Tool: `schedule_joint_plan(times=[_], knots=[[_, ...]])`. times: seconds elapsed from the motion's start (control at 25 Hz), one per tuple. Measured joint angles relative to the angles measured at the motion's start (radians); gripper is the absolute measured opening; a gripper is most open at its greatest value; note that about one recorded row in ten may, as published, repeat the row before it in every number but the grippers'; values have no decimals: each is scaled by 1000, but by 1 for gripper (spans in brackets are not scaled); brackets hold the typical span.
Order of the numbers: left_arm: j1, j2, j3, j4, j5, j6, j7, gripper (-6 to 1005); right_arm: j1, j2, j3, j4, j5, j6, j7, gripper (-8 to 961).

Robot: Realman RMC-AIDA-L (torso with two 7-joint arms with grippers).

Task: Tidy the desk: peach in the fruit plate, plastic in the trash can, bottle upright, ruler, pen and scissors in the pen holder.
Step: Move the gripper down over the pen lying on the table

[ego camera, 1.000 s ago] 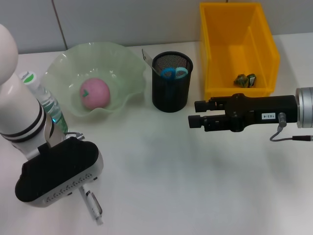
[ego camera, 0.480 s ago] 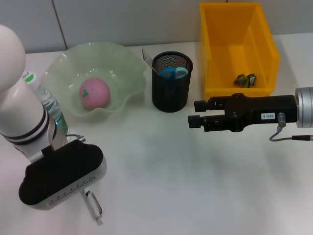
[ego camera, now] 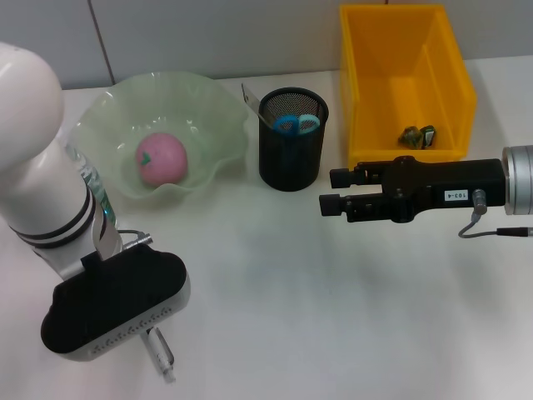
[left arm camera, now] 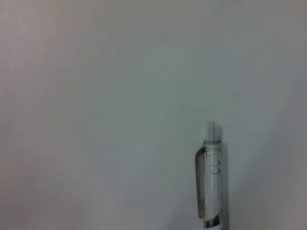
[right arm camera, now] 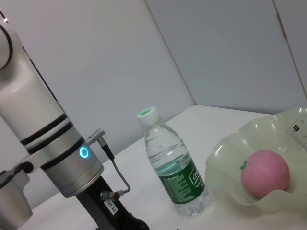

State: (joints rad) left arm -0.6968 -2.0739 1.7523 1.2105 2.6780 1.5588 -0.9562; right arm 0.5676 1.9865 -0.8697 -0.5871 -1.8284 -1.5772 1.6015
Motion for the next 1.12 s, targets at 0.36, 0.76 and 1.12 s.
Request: schedule_joint_plan(times=[0.36, 0.76, 1.12], knots=[[-11, -2, 10, 0, 9, 2, -5, 591, 0, 0, 0, -2, 0, 0, 0, 705], [-18, -3, 18, -8, 8, 7, -6, 550, 1, -1, -1, -6, 0, 3, 0, 704], [-20, -4, 25, -4, 8, 9, -6, 506, 3, -2, -2, -10, -7, 3, 0, 703]])
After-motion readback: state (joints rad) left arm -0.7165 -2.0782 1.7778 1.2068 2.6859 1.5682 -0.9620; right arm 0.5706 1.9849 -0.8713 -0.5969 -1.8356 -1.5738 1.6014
